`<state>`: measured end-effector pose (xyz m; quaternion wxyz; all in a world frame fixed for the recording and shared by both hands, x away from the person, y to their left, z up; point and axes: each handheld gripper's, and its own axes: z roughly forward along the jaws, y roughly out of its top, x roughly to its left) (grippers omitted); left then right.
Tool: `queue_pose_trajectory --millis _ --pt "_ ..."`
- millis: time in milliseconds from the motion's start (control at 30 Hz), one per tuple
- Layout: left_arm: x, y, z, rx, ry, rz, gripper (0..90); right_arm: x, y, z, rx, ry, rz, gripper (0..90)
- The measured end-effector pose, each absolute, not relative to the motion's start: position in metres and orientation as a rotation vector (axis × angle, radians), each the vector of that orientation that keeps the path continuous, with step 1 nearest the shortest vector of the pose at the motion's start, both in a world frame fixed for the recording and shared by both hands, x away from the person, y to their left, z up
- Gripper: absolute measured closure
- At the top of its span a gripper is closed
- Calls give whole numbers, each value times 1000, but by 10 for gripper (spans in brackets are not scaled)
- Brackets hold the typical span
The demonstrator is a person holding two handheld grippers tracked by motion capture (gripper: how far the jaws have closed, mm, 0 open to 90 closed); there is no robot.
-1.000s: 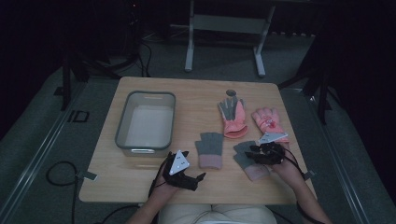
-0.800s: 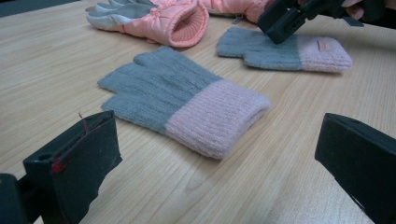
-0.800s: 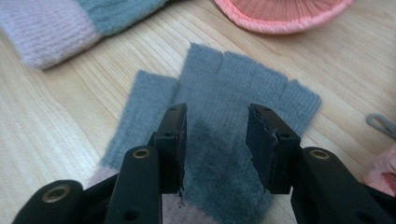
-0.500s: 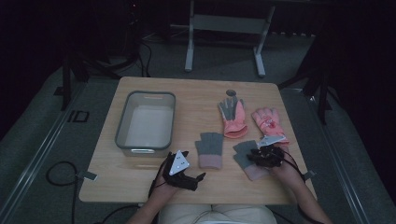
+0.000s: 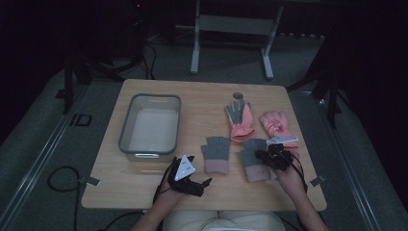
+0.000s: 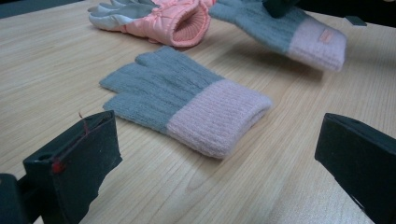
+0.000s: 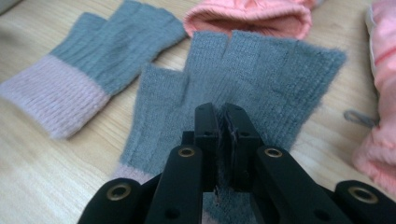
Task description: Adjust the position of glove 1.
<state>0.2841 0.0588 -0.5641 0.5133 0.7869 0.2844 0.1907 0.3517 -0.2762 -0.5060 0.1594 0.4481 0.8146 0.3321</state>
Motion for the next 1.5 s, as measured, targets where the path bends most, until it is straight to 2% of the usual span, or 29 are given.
queue_pose_trajectory --millis 433,567,700,833,1133,1267,1433,1500 --pt "284 58 -564 1891 682 462 0 355 -286 -539 1414 2237 905 833" --pt "284 58 -564 1891 683 461 0 356 -285 -545 1374 2240 871 777" --pt "284 58 -564 1891 683 461 0 356 -286 -540 1376 2244 875 683" --pt "284 58 -564 1891 683 460 0 353 -286 -532 1224 2322 944 606" --pt "284 58 -564 1894 681 462 0 362 -297 -533 1092 2476 868 573" --pt "284 57 -564 1902 676 467 0 364 -297 -540 1126 2487 846 606" --pt "283 58 -564 1896 680 470 0 363 -294 -541 1166 2461 836 754" --pt "283 58 -564 1896 680 471 0 362 -293 -541 1192 2437 838 788"
